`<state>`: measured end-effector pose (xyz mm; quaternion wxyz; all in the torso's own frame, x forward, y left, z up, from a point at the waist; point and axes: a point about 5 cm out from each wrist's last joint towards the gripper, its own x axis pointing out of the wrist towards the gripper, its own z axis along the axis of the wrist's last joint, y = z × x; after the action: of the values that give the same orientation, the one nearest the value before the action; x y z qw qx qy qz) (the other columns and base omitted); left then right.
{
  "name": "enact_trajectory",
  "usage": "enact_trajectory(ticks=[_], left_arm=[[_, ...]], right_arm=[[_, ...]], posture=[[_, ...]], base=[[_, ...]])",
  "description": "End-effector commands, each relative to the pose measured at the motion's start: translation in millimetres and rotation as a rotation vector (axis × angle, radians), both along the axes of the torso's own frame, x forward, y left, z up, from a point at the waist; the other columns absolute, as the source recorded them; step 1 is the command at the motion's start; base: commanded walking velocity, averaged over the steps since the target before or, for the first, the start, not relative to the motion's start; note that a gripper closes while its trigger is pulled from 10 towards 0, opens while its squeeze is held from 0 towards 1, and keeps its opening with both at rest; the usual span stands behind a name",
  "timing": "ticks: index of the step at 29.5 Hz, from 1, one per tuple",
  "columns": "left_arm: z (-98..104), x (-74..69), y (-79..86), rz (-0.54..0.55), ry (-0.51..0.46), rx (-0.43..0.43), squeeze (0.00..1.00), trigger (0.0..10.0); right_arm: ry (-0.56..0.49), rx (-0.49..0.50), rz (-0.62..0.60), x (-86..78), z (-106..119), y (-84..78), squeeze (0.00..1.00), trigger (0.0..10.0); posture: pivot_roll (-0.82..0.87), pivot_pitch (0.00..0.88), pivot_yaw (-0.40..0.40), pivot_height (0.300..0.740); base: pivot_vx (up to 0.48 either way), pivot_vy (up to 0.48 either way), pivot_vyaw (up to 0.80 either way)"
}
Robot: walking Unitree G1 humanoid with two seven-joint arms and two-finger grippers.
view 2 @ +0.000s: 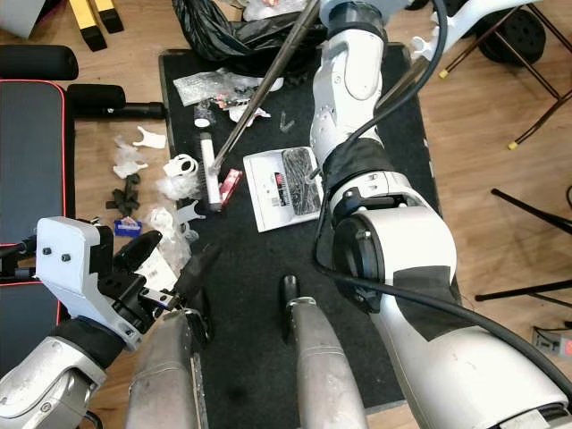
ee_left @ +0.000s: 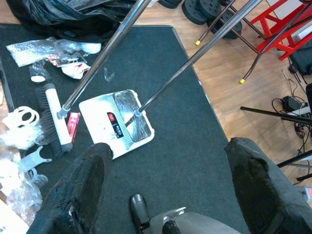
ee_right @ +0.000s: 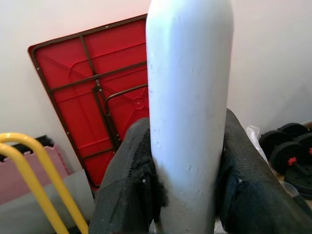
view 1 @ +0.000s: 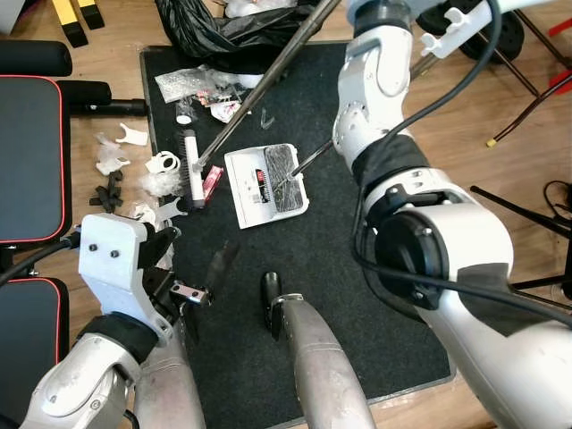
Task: Sweep floor
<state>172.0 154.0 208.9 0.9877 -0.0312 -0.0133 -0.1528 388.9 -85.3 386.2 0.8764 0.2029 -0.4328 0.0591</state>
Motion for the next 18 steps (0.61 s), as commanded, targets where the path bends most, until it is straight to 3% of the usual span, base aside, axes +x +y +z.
enact_trajectory(ticks=[1,5,11,18], left_arm=[[-6.7,-1.7,-0.5,0.019,0.043,-0.009,0.0,10.0],[-7.0,-0.5,0.1,0.018,0.042,-0.009,0.0,10.0],[-7.5,1.1,0.3,0.019,0.041,-0.009,0.0,10.0],[-7.9,2.4,0.2,0.019,0.04,-0.01,0.0,10.0]], right_arm=[[-0.037,-0.034,-0.004,-3.3,2.4,1.1,0.0,10.0],[-0.02,-0.124,-0.036,-2.1,-2.6,5.1,0.0,10.0],[-0.029,-0.126,-0.102,-2.3,9.4,-6.8,0.0,10.0],[-0.049,-0.139,-0.11,-4.3,18.1,-9.2,0.0,10.0]], posture=[[-0.07,0.57,-0.257,0.74],[-0.07,0.566,-0.255,0.74],[-0.08,0.559,-0.255,0.74],[-0.08,0.555,-0.255,0.74]], base=[[0.0,0.0,0.0],[0.0,0.0,0.0],[0.0,0.0,0.0],[0.0,0.0,0.0]])
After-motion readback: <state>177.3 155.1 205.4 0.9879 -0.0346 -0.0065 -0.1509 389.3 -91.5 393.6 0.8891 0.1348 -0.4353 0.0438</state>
